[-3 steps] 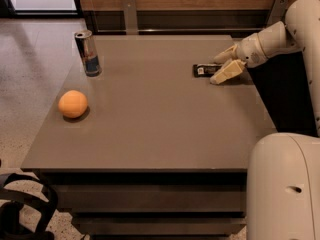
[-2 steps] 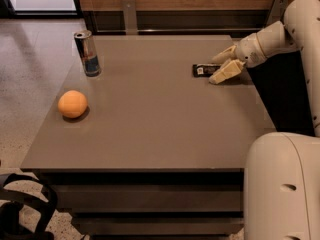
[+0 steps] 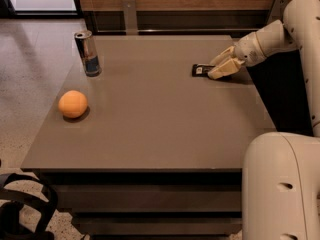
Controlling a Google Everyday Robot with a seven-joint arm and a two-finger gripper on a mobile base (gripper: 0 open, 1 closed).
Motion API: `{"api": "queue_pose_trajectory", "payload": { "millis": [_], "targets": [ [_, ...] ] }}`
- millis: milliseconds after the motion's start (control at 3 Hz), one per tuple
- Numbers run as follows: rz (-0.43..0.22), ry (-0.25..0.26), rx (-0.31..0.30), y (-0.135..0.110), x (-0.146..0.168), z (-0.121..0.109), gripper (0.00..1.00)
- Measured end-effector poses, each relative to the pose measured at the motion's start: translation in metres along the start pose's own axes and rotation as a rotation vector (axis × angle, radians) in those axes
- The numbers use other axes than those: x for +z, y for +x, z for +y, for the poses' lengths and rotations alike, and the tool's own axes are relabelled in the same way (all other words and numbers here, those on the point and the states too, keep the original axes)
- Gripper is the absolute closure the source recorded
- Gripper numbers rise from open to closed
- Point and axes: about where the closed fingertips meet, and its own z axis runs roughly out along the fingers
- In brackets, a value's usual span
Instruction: Move rxbar chocolate near orange
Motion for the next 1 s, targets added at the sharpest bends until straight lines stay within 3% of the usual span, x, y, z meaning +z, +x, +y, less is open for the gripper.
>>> {"api": "queue_pose_trajectory", "payload": {
  "millis": [1000],
  "targets": [
    [0.0,0.0,0.0,-0.0009,-0.0006,0.0001,1.0]
  ]
}}
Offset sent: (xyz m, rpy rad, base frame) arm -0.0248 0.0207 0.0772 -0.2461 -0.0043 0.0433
